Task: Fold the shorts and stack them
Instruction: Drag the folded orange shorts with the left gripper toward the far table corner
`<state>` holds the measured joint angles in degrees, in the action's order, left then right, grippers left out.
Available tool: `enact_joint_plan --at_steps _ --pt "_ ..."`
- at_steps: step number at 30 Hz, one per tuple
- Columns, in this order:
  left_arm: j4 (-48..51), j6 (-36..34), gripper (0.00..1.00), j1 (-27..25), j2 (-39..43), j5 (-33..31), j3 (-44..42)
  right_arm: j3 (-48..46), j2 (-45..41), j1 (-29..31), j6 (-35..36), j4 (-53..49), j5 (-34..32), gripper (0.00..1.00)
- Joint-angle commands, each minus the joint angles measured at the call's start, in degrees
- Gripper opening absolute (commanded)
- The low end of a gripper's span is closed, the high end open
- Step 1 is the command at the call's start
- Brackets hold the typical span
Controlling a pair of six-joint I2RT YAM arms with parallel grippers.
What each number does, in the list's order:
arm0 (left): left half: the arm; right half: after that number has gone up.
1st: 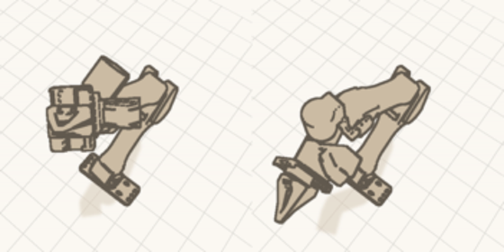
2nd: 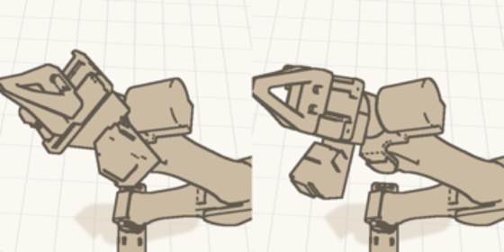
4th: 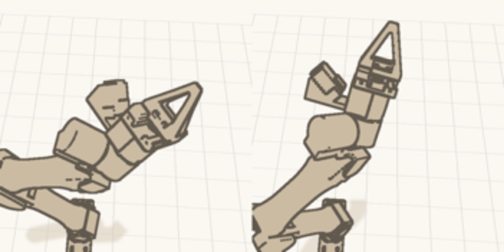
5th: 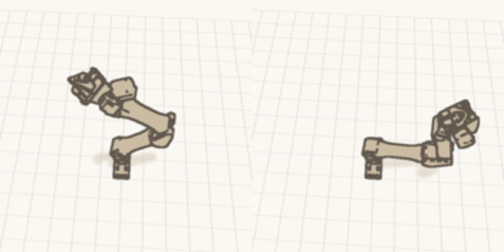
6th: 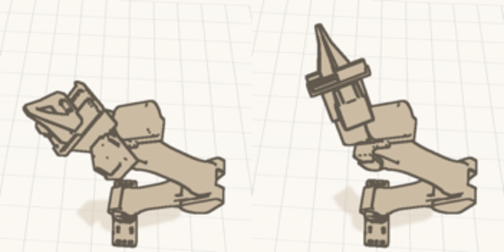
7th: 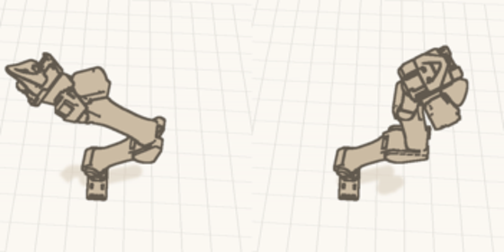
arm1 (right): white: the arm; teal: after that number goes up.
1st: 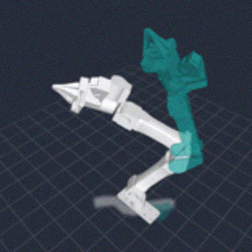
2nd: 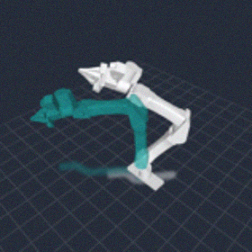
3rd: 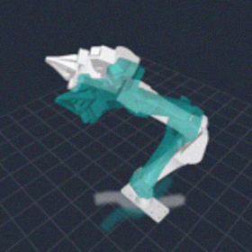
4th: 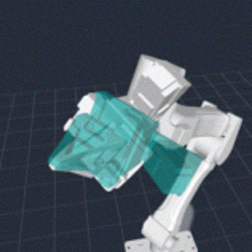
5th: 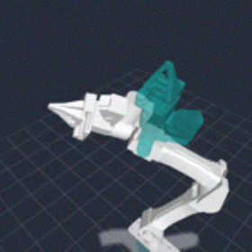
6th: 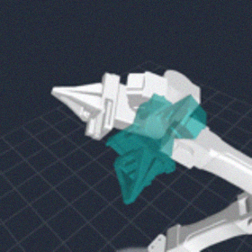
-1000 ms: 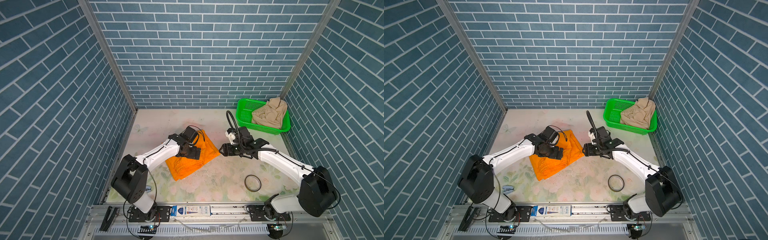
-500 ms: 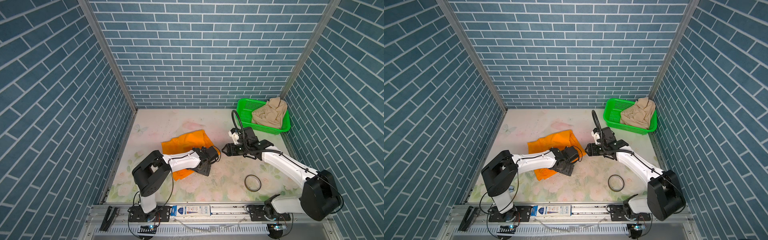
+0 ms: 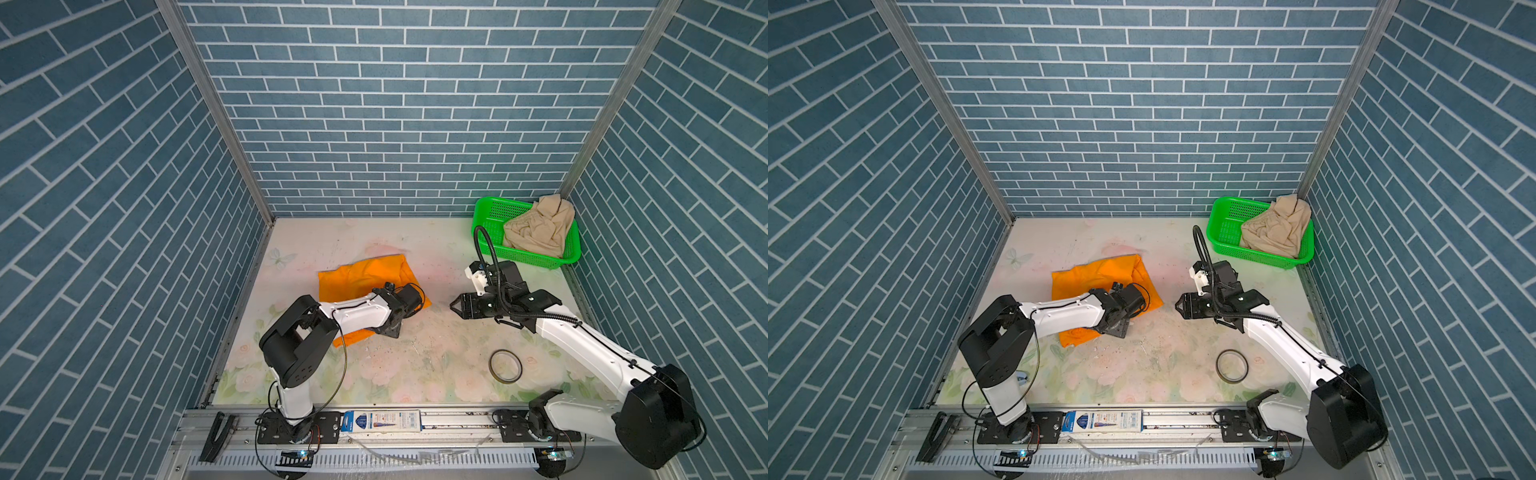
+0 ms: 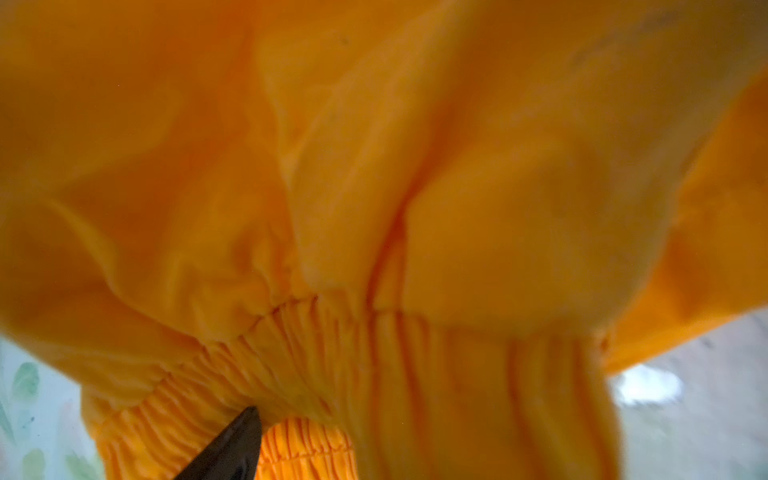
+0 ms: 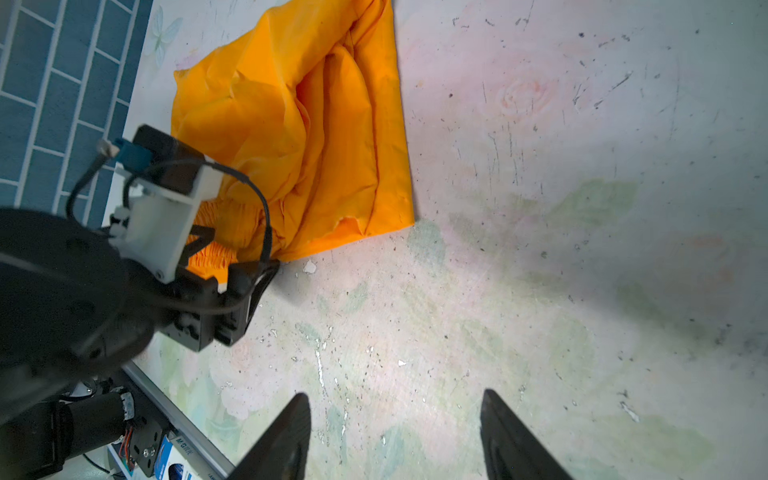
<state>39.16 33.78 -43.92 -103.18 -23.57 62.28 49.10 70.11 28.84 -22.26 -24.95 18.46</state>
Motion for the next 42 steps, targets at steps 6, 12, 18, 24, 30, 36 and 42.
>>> enact_joint_plan --at_steps 6,12,18,24,30,36,42 --pt "3.1 -13.3 0.8 16.3 -3.7 -3.8 2.2 1.1 -0.9 -0.3 -2.4 -0.2 2.0 0.64" --pt "7.7 -16.6 0.8 23.6 -9.1 -0.9 13.2 2.7 -2.0 -0.2 -2.2 -3.4 0.2 0.64" --pt "13.1 -17.0 0.88 21.0 -7.5 8.8 17.5 2.5 -3.6 -0.3 -2.6 -3.7 -1.0 0.65" --pt "16.4 -14.6 0.98 19.8 5.2 19.2 10.1 0.2 -2.7 -0.3 -4.0 -0.2 0.5 0.66" --pt "9.5 -19.7 1.0 19.8 4.1 12.5 18.9 1.3 0.1 -0.3 -2.5 0.9 3.6 0.66" --pt "14.5 -22.1 1.0 17.8 -10.7 9.8 36.7 0.8 -0.7 -0.3 -2.5 2.5 2.8 0.66" --pt "13.8 -21.6 1.0 16.7 -21.5 13.2 43.8 -0.2 -1.4 -0.3 -3.8 3.8 2.3 0.66"
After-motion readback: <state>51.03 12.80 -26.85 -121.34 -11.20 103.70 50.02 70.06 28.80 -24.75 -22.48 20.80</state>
